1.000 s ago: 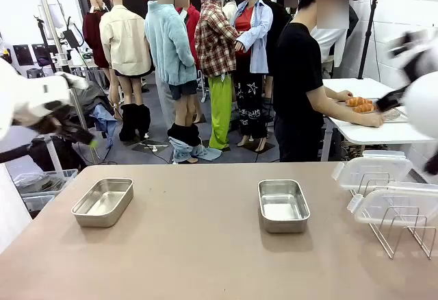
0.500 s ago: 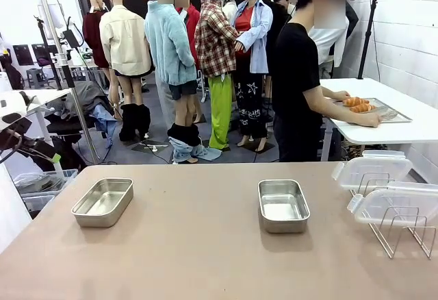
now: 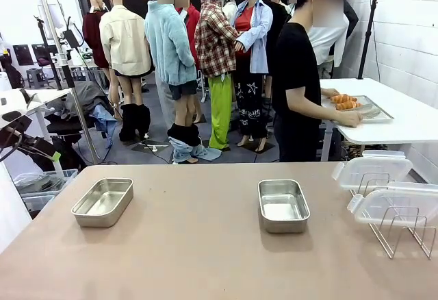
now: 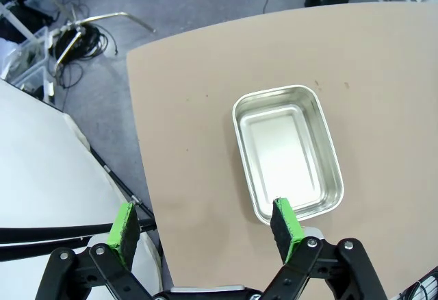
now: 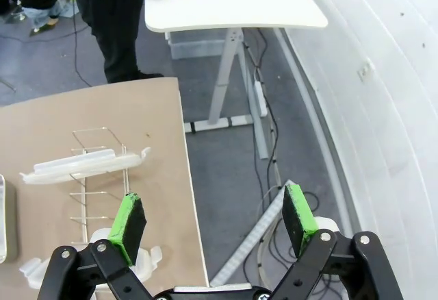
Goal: Place the bread in airtight containers.
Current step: Lift both Airtight Container.
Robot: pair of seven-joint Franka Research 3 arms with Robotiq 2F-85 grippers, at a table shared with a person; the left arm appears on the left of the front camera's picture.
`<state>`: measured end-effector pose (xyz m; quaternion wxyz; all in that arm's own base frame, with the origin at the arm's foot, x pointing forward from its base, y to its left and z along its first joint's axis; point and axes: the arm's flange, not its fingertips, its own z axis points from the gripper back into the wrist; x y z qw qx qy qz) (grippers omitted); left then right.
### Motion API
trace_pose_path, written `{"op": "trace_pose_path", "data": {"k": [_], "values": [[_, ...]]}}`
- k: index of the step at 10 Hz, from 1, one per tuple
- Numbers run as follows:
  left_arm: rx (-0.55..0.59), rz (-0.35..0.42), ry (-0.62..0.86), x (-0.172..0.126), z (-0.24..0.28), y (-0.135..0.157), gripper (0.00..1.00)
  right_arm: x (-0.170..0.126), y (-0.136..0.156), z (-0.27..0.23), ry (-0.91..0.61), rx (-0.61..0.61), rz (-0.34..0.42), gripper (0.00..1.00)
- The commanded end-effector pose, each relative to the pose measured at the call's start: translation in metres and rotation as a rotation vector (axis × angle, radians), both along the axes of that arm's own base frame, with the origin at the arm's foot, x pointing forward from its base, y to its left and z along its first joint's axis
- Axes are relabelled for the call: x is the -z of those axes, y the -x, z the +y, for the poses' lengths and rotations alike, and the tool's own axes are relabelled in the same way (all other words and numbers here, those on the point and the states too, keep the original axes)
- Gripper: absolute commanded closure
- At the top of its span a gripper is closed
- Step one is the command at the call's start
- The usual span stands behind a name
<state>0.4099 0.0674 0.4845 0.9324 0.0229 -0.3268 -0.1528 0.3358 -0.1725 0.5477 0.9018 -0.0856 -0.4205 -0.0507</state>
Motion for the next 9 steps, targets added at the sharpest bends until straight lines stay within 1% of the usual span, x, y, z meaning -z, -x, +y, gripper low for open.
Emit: {"op": "trace_pose_path", "data": {"k": [1,9], "values": [[0.002,-0.002,-0.014,-0.0010,0.0031,0.0010,0.00,0.0028,0.0004,-0.0014,0.001,0.013,0.013,0.00],[0.002,-0.002,-0.014,-0.0010,0.0031,0.0010,0.00,0.0028,0.0004,-0.0014,0.001,0.013,0.013,0.00]]}}
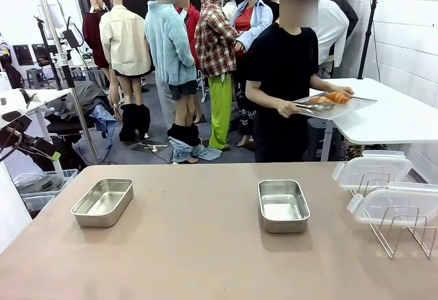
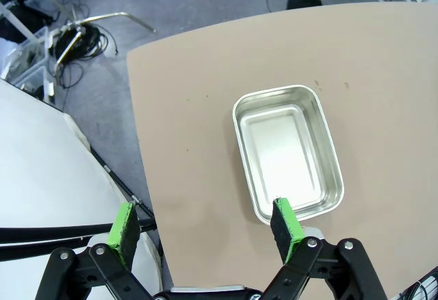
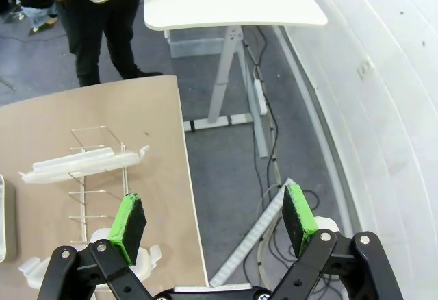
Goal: Place the bread in airtight containers.
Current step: Lift both Airtight Container.
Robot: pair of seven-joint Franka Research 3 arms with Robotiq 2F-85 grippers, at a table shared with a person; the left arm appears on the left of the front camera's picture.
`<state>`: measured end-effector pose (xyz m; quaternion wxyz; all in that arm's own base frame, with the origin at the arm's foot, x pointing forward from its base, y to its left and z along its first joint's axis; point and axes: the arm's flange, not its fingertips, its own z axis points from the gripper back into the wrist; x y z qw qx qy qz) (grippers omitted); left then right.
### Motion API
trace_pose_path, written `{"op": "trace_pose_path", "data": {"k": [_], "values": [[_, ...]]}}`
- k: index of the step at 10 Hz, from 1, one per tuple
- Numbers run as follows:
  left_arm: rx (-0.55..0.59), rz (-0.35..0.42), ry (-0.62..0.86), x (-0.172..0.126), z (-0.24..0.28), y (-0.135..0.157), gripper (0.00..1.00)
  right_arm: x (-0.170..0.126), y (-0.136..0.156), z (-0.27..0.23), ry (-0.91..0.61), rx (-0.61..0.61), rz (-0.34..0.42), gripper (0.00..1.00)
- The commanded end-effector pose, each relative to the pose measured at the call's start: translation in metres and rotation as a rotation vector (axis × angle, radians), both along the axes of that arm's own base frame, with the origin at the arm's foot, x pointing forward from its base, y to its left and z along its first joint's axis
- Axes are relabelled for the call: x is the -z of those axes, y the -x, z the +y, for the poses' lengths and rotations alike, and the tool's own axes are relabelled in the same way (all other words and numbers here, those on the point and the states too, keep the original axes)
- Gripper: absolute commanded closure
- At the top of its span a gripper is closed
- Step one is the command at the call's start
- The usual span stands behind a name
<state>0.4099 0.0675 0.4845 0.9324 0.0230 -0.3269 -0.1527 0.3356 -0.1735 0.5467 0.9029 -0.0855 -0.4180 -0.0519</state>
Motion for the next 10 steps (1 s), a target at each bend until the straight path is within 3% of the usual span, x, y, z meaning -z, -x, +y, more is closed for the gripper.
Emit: {"op": "trace_pose_path", "data": {"k": [1,10], "values": [[0.003,-0.002,-0.014,-0.0010,0.0030,0.0010,0.00,0.0017,0.0002,-0.0004,0.003,0.011,0.008,0.00],[0.003,-0.002,-0.014,-0.0010,0.0030,0.0010,0.00,0.0017,0.0002,-0.0004,0.003,0.011,0.008,0.00]]}}
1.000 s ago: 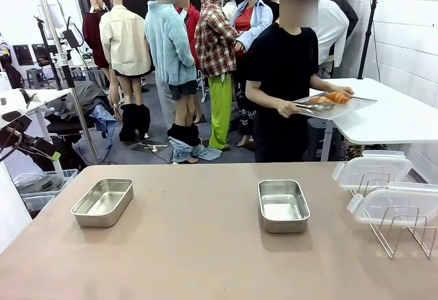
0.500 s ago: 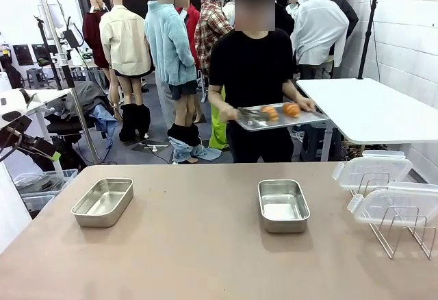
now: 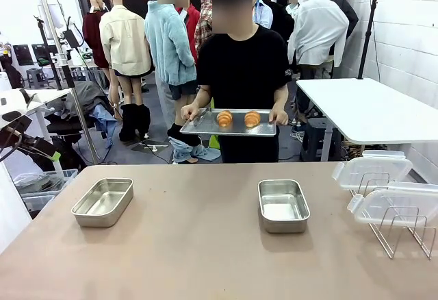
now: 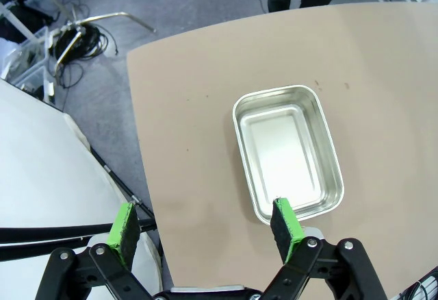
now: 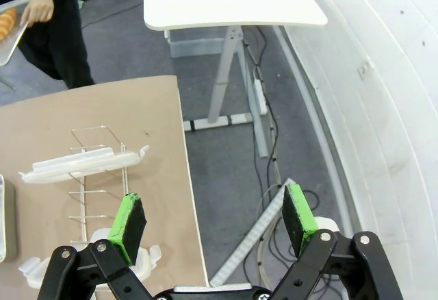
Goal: Place the bread in airtight containers.
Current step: Lift both Airtight Container.
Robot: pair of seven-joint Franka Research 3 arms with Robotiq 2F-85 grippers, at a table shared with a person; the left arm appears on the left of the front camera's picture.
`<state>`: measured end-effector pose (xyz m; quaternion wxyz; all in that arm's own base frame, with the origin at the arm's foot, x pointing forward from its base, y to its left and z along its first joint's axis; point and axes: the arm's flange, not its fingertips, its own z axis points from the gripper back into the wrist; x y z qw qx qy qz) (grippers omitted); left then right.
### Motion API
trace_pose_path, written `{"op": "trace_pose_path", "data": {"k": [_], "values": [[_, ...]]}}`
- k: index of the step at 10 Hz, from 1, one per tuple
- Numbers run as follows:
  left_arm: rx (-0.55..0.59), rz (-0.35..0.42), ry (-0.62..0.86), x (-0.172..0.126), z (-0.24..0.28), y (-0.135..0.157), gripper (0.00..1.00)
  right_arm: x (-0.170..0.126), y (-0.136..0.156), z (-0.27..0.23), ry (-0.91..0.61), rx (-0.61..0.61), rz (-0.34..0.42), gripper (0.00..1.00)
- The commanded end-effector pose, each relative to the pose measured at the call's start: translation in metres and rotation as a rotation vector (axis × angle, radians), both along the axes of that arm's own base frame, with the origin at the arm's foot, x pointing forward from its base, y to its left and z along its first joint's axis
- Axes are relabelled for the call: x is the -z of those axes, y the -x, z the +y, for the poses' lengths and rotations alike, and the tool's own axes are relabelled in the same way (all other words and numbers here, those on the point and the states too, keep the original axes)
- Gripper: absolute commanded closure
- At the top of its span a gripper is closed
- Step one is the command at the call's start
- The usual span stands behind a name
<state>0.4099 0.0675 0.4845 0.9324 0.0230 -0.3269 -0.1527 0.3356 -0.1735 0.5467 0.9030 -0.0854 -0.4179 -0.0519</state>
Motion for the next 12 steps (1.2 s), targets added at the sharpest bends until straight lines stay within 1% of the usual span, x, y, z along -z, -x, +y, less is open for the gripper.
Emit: {"op": "trace_pose_path", "data": {"k": [1,12], "values": [[0.003,-0.002,-0.014,-0.0010,0.0030,0.0010,0.00,0.0017,0.0002,-0.0004,0.003,0.011,0.007,0.00],[0.003,-0.002,-0.014,-0.0010,0.0030,0.0010,0.00,0.0017,0.0002,-0.0004,0.003,0.011,0.007,0.00]]}}
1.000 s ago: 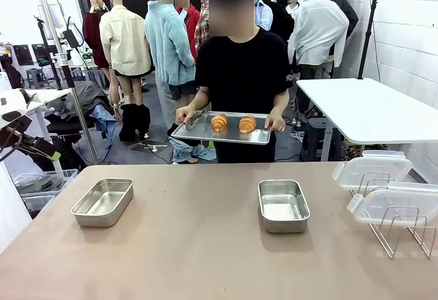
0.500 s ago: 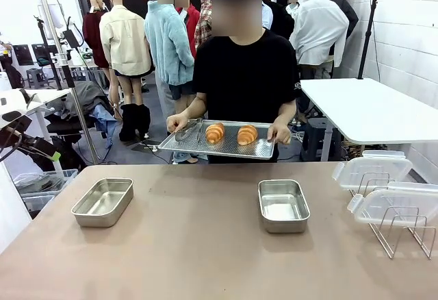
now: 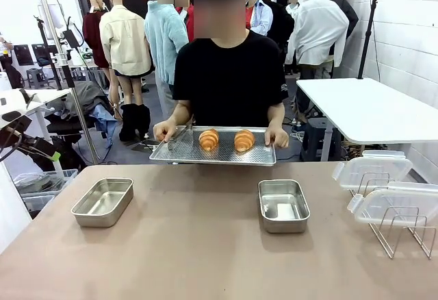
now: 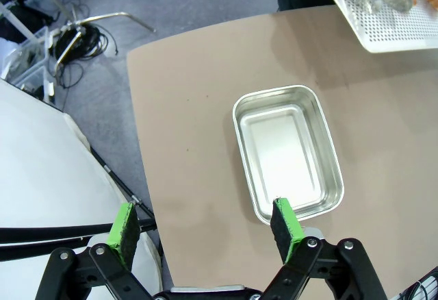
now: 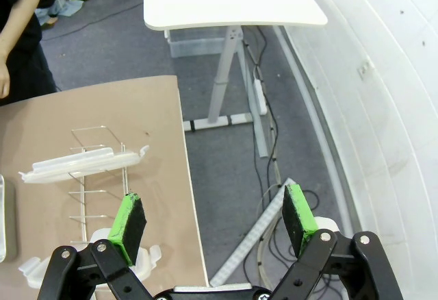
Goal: Place the bread in airtight containers.
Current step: Lift both Airtight Container.
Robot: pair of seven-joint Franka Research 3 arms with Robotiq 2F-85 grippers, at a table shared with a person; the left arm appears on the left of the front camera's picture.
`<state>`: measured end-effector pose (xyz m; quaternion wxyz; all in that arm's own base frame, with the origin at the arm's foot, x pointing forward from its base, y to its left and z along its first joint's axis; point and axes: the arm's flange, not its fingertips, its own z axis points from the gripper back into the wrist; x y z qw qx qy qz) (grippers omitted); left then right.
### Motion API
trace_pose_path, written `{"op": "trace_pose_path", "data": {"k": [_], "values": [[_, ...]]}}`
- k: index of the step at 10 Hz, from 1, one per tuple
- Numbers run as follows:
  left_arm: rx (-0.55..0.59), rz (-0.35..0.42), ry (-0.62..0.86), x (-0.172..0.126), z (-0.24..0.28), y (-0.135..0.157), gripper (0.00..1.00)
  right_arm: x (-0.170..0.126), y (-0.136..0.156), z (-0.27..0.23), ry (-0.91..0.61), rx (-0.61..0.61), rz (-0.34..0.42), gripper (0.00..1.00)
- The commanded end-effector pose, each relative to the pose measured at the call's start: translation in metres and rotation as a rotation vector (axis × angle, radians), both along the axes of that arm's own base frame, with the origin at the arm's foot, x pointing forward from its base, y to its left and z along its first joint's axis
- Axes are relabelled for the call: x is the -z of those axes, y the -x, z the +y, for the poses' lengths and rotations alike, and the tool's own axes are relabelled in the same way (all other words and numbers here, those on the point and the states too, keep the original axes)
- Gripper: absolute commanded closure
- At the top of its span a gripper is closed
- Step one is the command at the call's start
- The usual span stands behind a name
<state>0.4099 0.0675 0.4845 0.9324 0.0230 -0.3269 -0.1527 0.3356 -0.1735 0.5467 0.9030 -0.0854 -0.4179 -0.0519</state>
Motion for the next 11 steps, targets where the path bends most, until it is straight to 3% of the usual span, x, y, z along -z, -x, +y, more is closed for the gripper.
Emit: {"op": "trace_pose_path", "data": {"k": [1,11], "values": [[0.003,-0.002,-0.014,-0.0010,0.0030,0.0010,0.00,0.0017,0.0002,-0.0004,0.003,0.011,0.007,0.00],[0.003,-0.002,-0.014,-0.0010,0.0030,0.0010,0.00,0.0017,0.0002,-0.0004,0.003,0.011,0.007,0.00]]}}
